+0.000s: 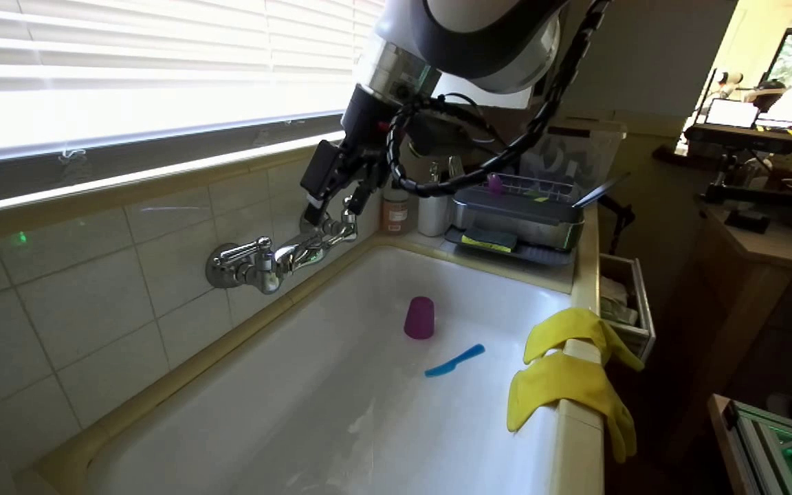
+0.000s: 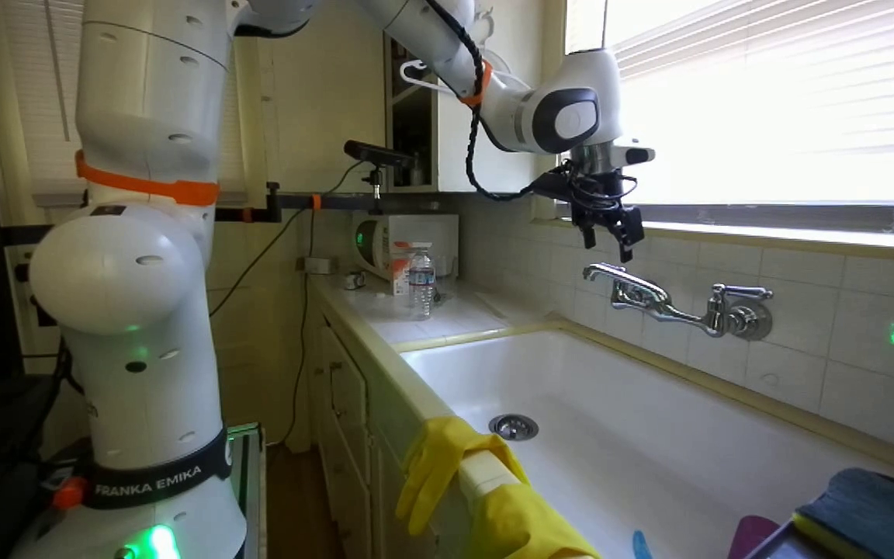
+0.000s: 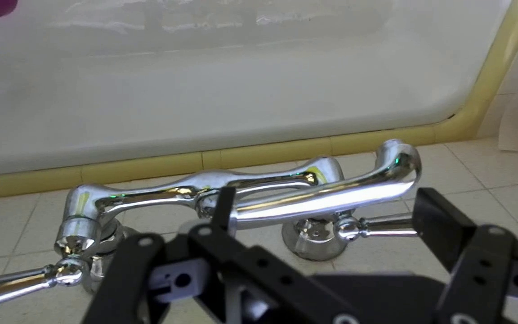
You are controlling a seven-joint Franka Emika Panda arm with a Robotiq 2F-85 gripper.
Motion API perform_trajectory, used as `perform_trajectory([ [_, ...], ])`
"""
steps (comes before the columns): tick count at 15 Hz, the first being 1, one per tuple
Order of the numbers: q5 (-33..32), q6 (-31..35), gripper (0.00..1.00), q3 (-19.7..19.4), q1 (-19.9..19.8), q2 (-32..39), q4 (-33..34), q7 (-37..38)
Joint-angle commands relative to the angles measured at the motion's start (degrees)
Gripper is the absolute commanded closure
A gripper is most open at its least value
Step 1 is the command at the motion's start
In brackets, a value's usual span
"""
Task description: Put a glove on the tap
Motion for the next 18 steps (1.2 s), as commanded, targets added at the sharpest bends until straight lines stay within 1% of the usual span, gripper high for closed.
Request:
perform_trajectory([
  [1, -0.1, 0.84, 0.0, -0.28, 0.09, 0.42, 0.19, 4.13],
  [5, 0.67, 0.79, 0.0, -0.19, 0.34, 1.8, 1.58, 8.78],
  [7, 1.94, -1.54, 0.0, 0.17, 0.18, 2.62, 3.02, 9.37],
  [9, 1.2, -2.47, 0.0, 0.01, 0.36, 3.49, 4.35, 10.96],
  [15, 0.89, -9.48, 0.0, -0.03, 0.83, 7.18, 10.34, 14.34],
  [18, 0.27, -11.72, 0.0, -0.26, 1.24, 8.84, 12.9, 16.3],
])
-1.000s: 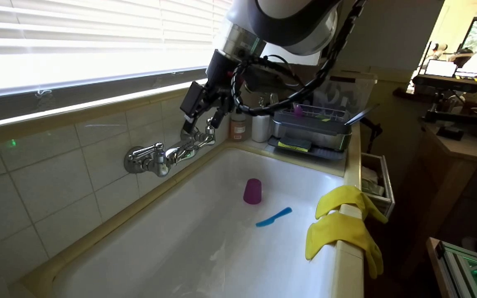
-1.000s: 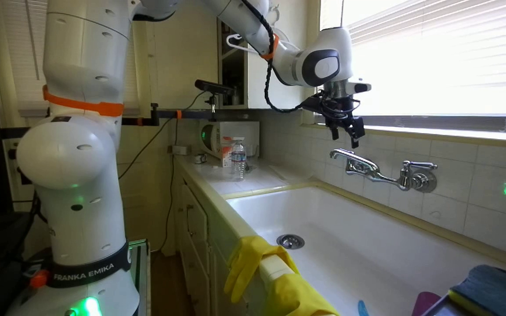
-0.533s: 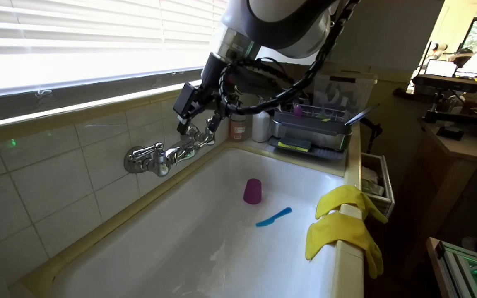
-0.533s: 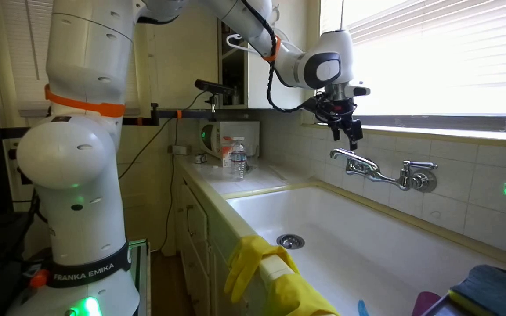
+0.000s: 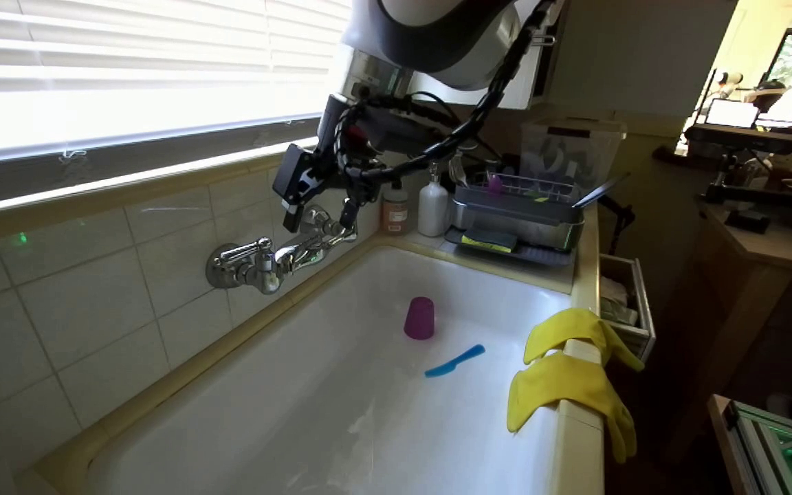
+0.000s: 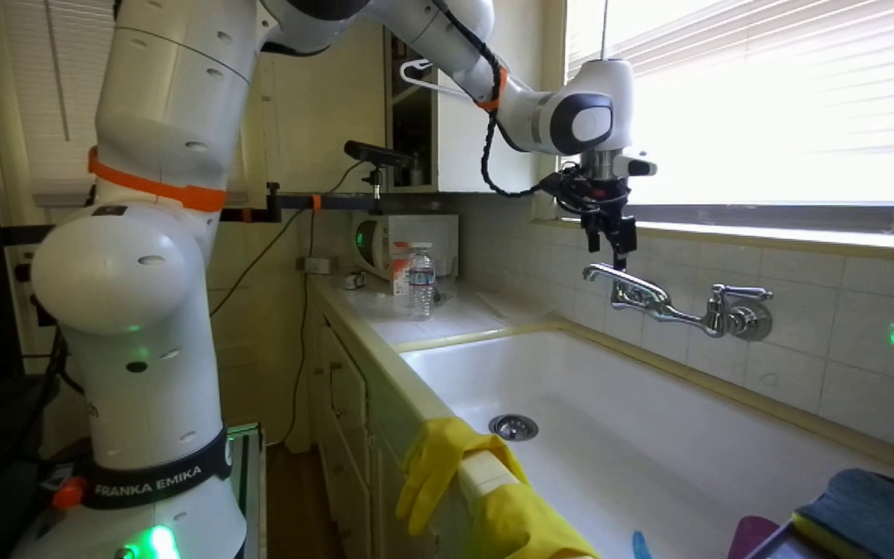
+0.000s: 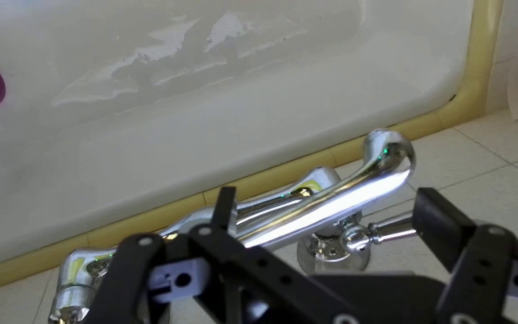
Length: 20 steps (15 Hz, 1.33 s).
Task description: Put a glove on the tap
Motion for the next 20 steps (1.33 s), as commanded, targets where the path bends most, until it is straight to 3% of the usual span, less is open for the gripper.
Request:
perform_trajectory([
  [1, -0.45, -3.8, 0.0, -0.43, 0.92, 3.19, 4.71, 3.08],
  [11, -3.98, -3.01, 0.0, -1.52, 3.36, 7.72, 8.0, 7.26],
  [20, -5.09, -4.43, 0.0, -2.88, 3.1, 9.94, 9.98, 9.13],
])
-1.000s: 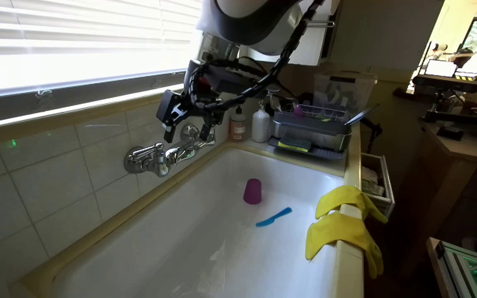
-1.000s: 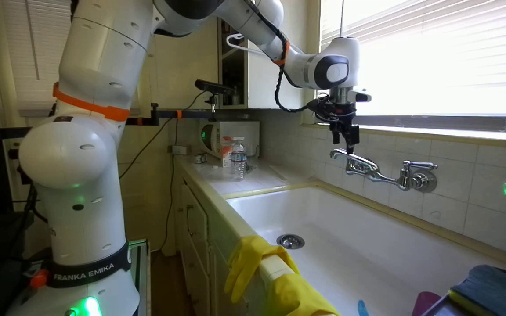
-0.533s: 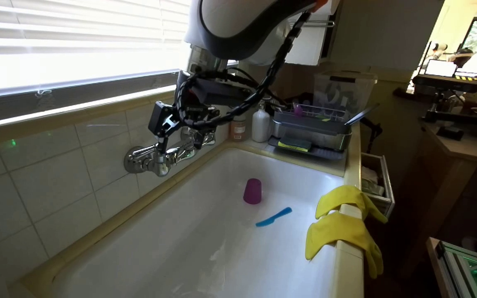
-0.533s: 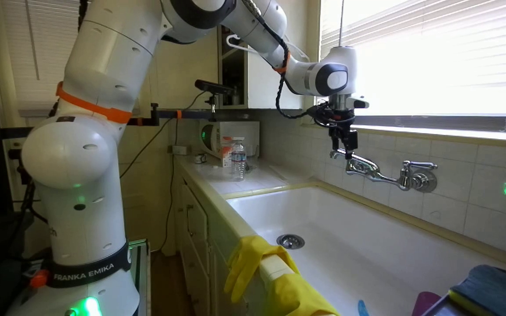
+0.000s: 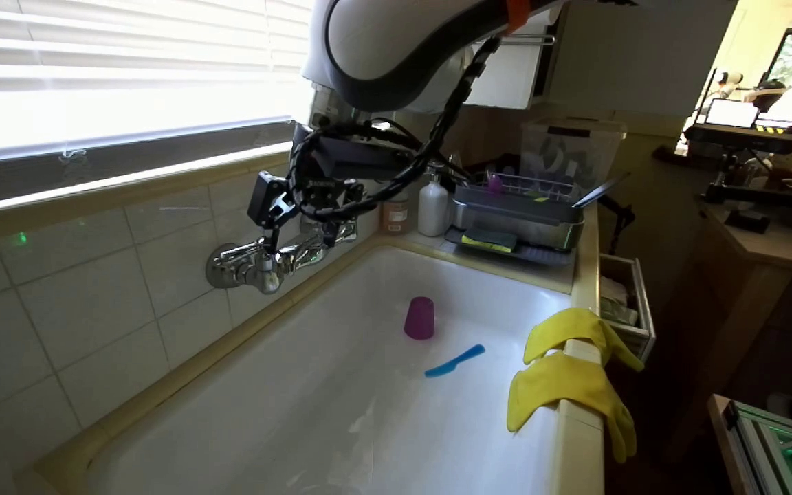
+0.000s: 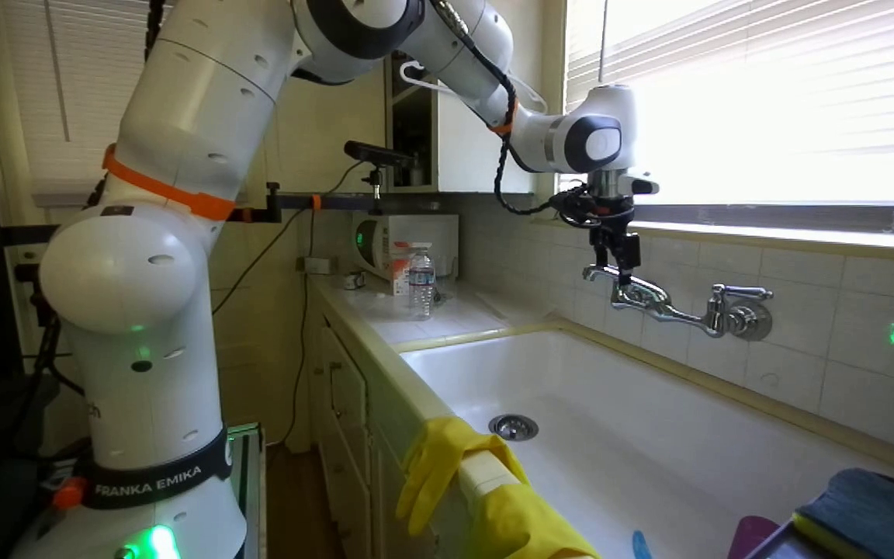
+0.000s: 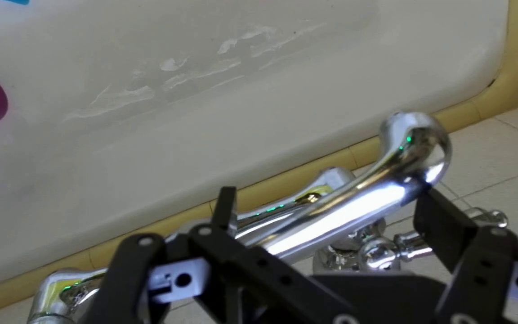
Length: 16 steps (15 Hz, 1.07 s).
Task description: Put a glove on the tap
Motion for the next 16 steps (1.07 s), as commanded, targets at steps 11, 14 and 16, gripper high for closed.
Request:
perform_trajectory([
  [11, -1.26, -8.59, 0.0, -1.49, -0.46, -0.98, -0.16, -0.95],
  [14, -2.66, -10.12, 0.0, -2.15, -0.82, -2.1, -0.88, -1.99],
  [16, -3.29, -10.6, 0.0, -2.4, -1.22, -2.57, -1.18, -3.03],
])
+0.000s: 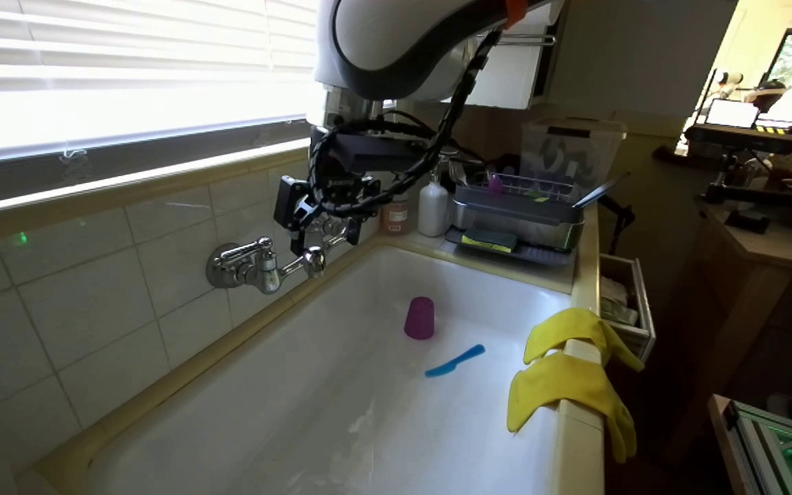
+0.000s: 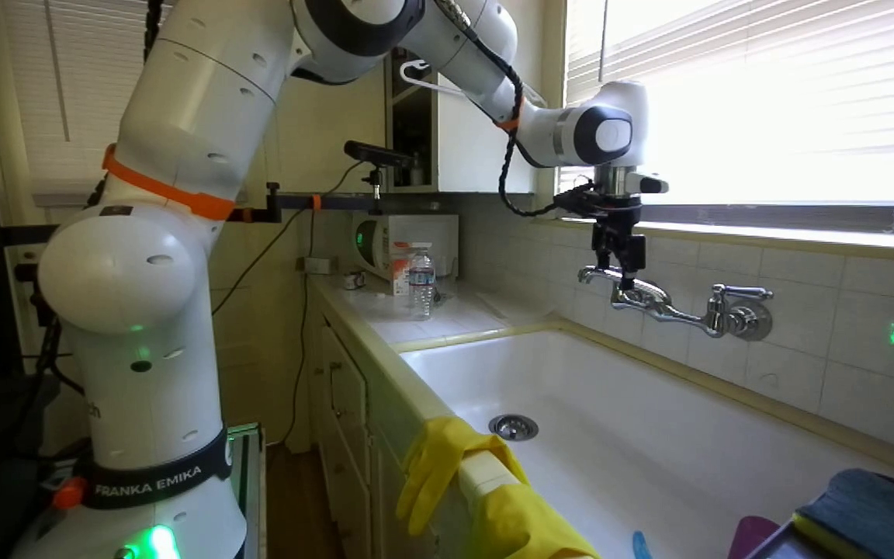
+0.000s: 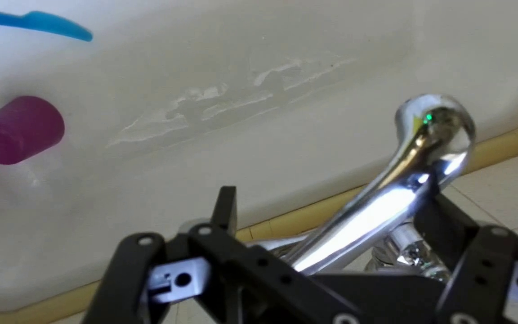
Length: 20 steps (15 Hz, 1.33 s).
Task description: Put a glove on the tap
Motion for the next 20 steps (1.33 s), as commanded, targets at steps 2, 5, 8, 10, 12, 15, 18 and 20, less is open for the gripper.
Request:
perform_trajectory([
  [2, -1.53, -2.09, 0.0, -0.78, -1.55, -2.59, -2.94, -4.08],
  [5, -0.8, -2.0, 0.0, -0.57, -2.29, -2.2, -2.85, -6.2],
  [8, -0.93, -2.7, 0.0, -0.51, -2.55, -2.23, -3.05, -7.93],
  [10, -1.12, -3.01, 0.0, -0.7, -2.75, -2.64, -3.34, -8.46],
  [12, -1.4, -3.64, 0.0, -0.94, -3.02, -3.24, -3.79, -8.87],
  [15, -1.55, -4.69, 0.0, -1.17, -3.62, -4.48, -5.01, -9.77],
  [18, -1.78, -4.82, 0.0, -1.59, -4.17, -5.43, -6.06, -9.97],
  [20, -1.84, -4.77, 0.0, -1.79, -4.48, -5.96, -6.68, -10.15],
])
